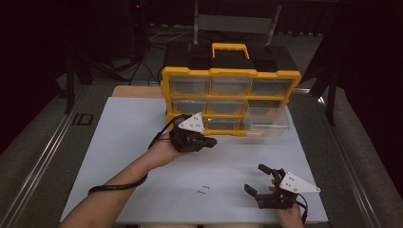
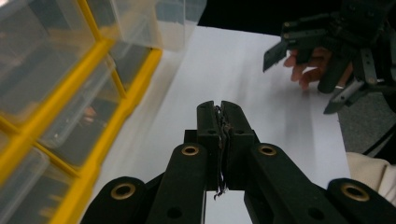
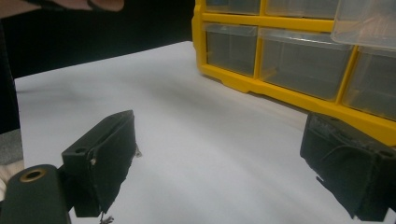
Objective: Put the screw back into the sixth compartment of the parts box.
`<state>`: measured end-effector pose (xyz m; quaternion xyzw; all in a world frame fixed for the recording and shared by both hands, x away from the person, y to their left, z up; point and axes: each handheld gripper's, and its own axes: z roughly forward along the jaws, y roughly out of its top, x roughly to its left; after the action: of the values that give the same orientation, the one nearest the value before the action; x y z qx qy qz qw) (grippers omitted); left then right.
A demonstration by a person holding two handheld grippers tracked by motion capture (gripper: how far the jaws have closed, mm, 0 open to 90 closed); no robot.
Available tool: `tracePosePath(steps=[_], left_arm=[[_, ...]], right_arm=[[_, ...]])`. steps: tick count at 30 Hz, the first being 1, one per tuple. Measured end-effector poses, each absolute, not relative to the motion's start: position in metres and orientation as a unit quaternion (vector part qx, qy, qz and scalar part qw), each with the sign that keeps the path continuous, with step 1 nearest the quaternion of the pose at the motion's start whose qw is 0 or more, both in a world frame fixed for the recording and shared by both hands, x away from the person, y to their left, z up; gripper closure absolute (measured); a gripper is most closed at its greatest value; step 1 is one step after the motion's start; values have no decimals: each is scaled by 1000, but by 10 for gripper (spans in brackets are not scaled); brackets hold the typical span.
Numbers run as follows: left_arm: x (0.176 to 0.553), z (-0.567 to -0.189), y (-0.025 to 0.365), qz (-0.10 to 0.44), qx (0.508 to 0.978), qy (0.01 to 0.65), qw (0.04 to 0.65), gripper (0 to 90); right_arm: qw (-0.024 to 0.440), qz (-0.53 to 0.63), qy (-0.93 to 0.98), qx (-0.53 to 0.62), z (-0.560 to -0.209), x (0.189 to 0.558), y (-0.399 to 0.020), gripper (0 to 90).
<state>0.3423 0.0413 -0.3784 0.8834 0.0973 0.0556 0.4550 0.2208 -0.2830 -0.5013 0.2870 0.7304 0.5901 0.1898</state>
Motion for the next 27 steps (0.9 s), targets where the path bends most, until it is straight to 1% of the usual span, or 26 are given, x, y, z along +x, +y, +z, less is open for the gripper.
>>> tracePosePath(steps=[13,27], left_arm=[[356,-338,23,76,870,94,477,885],[369,-319,-8,82,867,90,483,884]], right_arm=[[188,590,731,287,-502,221,-283,105],[189,591,730,287,-502,221,-284,105]])
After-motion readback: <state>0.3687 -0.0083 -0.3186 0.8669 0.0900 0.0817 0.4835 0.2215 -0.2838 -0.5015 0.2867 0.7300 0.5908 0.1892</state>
